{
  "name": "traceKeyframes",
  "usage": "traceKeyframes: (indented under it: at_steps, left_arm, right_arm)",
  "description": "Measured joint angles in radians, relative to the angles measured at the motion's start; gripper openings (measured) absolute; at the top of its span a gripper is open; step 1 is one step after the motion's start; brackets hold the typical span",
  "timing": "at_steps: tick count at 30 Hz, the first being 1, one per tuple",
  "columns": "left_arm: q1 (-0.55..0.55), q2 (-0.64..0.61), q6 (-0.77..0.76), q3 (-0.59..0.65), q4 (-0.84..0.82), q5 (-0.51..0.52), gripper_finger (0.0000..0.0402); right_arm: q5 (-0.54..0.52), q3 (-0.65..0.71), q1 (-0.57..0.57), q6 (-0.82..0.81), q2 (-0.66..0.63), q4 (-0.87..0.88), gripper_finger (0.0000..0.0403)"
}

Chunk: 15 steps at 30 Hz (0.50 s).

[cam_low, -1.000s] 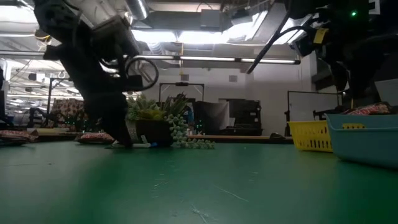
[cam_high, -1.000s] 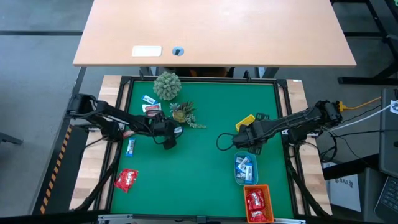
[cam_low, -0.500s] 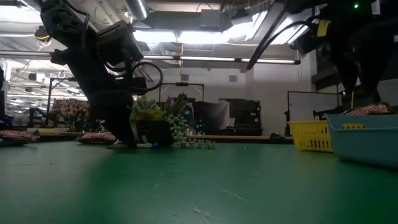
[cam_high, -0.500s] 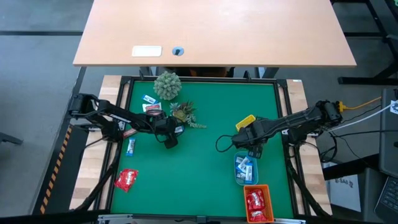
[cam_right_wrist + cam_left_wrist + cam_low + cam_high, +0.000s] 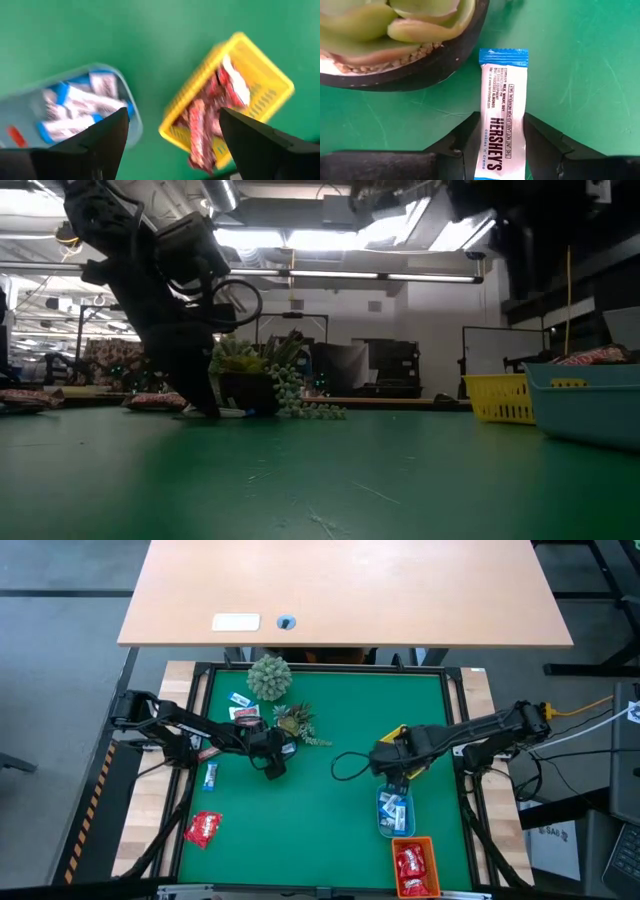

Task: Sort candy
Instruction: Put the white chocolate into the blue bin

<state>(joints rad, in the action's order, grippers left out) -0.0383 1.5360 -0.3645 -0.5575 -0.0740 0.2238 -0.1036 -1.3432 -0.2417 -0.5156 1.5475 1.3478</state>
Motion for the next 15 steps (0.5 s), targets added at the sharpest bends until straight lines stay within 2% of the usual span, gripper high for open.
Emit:
traceKeyframes:
  at_steps: [11,15]
  left_arm:
    - [0.028,0.002,-0.001,0.002,0.039,0.001,0.0129]
    - [0.037,0.002,-0.025,0.001,0.043,-0.006,0.0129]
  right_arm:
    - [0.0,-0.007,0.0,0.001,0.007,-0.373,0.0308]
    - [0.008,-0.007,0.0,0.053,0.011,-0.478,0.0308]
